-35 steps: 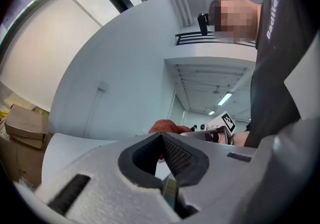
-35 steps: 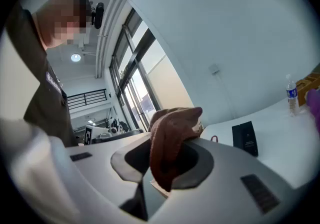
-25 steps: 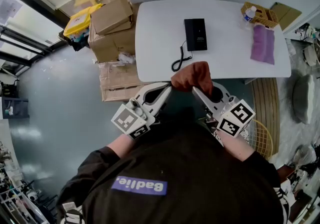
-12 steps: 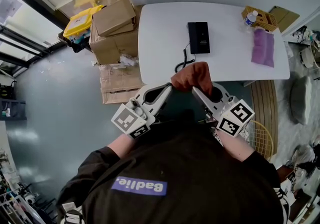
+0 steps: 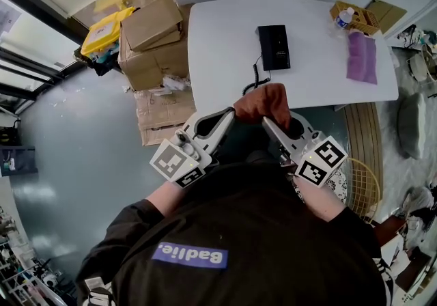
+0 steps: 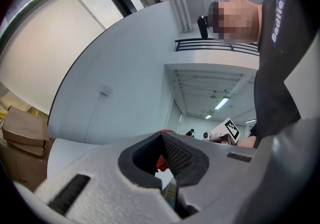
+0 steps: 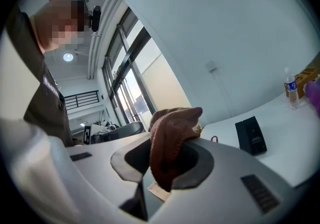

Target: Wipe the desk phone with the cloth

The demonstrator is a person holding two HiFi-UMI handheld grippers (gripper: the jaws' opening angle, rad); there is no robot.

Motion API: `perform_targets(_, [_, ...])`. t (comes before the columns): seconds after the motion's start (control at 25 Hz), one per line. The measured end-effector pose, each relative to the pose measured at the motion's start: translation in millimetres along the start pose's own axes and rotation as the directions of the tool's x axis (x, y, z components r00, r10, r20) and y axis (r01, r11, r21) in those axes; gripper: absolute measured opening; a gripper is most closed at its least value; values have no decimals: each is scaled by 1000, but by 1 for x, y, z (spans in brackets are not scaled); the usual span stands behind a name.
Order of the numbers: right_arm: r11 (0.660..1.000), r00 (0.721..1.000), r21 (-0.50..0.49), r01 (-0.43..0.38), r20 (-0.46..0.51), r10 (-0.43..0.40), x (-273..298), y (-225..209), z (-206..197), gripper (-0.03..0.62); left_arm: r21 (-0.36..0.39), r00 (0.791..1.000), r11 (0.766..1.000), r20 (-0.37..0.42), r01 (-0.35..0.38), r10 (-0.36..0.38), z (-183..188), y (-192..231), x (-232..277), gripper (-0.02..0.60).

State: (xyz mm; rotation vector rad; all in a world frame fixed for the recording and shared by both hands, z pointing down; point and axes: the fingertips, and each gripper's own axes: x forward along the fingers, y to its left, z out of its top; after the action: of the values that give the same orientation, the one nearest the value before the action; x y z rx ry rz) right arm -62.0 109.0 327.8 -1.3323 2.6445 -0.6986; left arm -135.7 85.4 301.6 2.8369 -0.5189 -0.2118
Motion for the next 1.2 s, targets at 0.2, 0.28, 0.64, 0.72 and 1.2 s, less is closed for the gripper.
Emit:
perform_targets(0.2, [1000, 1000, 4, -10, -8, 10, 15, -29, 6, 94, 4, 1000, 1000, 5, -9, 9, 1, 22, 23, 6])
perform_targets(0.28, [1000, 1000, 8, -17, -14, 17, 21, -46, 11, 94, 10, 1000, 1000, 3, -14, 14, 2, 30, 37, 6])
perform_targets(0.64, [996, 994, 37, -81, -67, 83, 62, -131, 38, 94, 0, 996, 997, -32, -80, 80, -4, 83, 108, 6])
perform_targets(0.72, [995, 992, 32, -98, -82, 101, 71, -151, 43, 94, -3, 994, 995, -39, -99, 98, -6, 96, 125, 6])
perform_targets(1.2, [988, 974, 19, -153, -165, 154, 123, -259, 51, 94, -20, 973, 973, -40, -229, 228, -15, 152, 192, 6])
